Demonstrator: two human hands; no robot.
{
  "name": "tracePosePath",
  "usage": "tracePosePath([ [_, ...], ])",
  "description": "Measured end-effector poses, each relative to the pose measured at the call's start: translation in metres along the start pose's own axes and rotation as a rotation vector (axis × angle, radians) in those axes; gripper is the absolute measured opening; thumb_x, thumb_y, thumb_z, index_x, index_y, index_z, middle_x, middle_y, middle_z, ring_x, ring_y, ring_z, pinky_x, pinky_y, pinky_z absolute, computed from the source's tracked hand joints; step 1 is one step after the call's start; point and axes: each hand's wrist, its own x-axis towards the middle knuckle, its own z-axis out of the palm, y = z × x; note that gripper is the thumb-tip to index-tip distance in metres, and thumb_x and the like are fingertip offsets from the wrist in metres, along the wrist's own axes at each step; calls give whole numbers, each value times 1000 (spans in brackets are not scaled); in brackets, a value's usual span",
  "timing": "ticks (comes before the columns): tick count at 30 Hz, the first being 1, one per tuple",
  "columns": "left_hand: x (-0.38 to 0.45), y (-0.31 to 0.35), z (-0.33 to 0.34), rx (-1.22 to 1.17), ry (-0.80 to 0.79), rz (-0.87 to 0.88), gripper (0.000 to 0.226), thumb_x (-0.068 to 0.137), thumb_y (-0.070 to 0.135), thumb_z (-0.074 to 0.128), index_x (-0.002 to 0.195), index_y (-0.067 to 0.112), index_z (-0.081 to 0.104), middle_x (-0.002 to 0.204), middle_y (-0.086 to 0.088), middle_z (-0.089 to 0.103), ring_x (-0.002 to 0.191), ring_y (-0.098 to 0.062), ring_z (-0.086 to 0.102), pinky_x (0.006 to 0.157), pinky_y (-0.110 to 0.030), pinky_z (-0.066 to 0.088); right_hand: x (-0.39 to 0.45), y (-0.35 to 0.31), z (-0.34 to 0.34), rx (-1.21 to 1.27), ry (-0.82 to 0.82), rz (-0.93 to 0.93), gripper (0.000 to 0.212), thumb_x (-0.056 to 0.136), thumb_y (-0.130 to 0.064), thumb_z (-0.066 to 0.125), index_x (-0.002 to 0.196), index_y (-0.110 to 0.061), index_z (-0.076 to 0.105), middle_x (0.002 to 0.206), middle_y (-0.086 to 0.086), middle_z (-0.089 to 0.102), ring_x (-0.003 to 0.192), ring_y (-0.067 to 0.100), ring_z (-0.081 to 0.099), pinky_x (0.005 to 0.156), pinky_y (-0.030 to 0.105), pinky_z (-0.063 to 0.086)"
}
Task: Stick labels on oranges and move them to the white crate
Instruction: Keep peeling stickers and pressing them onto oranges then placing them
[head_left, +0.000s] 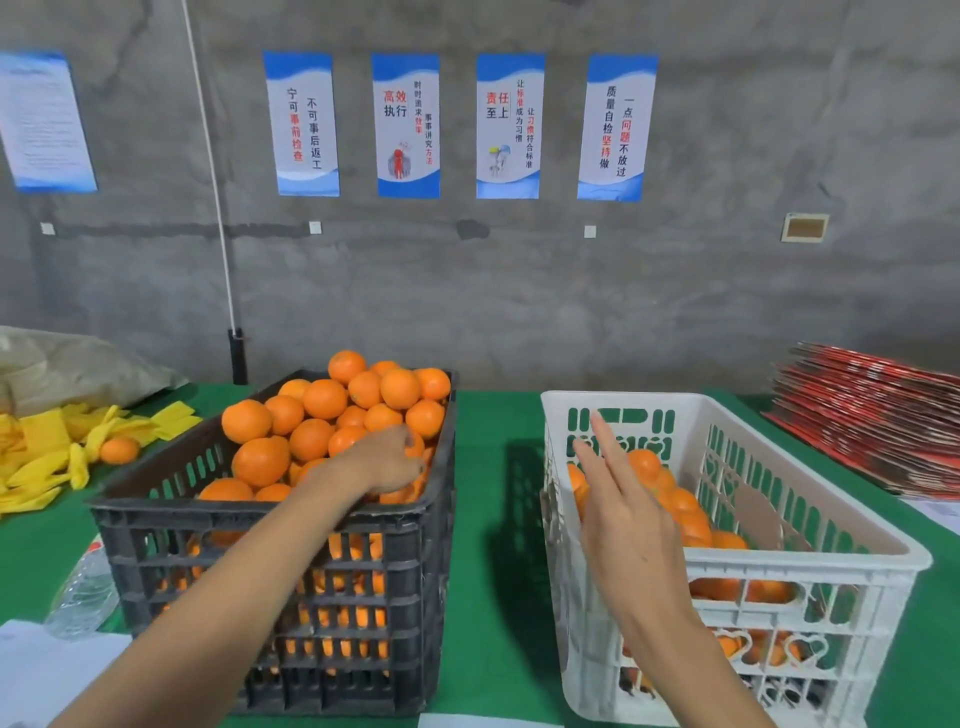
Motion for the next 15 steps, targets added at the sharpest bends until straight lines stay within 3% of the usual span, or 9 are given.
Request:
tracePosePath([
  [2, 13, -19, 1, 221, -368, -187, 64, 91, 51, 60, 145, 19, 49, 148, -6, 50, 129, -31, 53, 102, -40, 46, -1, -2, 6, 36, 2, -27, 59, 69, 17, 73, 124, -2, 67, 151, 12, 51, 58, 25, 62, 41, 31, 49],
  [4, 23, -30, 3, 311, -518, -281, 84, 72, 70, 69, 142, 26, 55, 147, 1, 52, 125, -30, 56, 106, -46, 47, -2, -4, 11, 63, 13, -40, 40, 82, 0, 72, 121, -8, 71, 147, 7, 56, 57, 18, 62, 45, 24, 45],
  [7, 28, -37, 1, 255, -532, -305, 97, 64, 71, 75, 145, 23, 52, 152, -5, 47, 130, -36, 52, 108, -52, 46, -7, -9, 18, 95, 34, -39, 26, 90, -13, 64, 114, -12, 74, 142, 1, 61, 58, 14, 62, 47, 21, 42],
  [10, 22, -36, -6, 183, -474, -376, 109, 74, 73, 71, 159, 21, 28, 165, -8, 24, 147, -38, 32, 107, -46, 39, -14, -12, 24, 135, 22, -28, 24, 90, -14, 67, 112, -14, 74, 140, -2, 62, 63, 12, 65, 50, 18, 42],
  [13, 12, -36, -17, 211, -488, -436, 97, 76, 64, 75, 153, 16, 40, 152, -9, 45, 136, -33, 47, 92, -40, 44, -17, -14, 28, 169, 4, -35, 24, 89, -13, 68, 112, -13, 75, 140, -2, 62, 69, 12, 68, 57, 16, 42],
  [15, 3, -41, -24, 320, -520, -423, 84, 78, 59, 74, 146, 16, 50, 144, -10, 52, 126, -29, 53, 90, -37, 46, -19, -17, 30, 197, 2, -45, 24, 88, -12, 70, 111, -12, 75, 140, -1, 62, 69, 11, 67, 57, 17, 46],
])
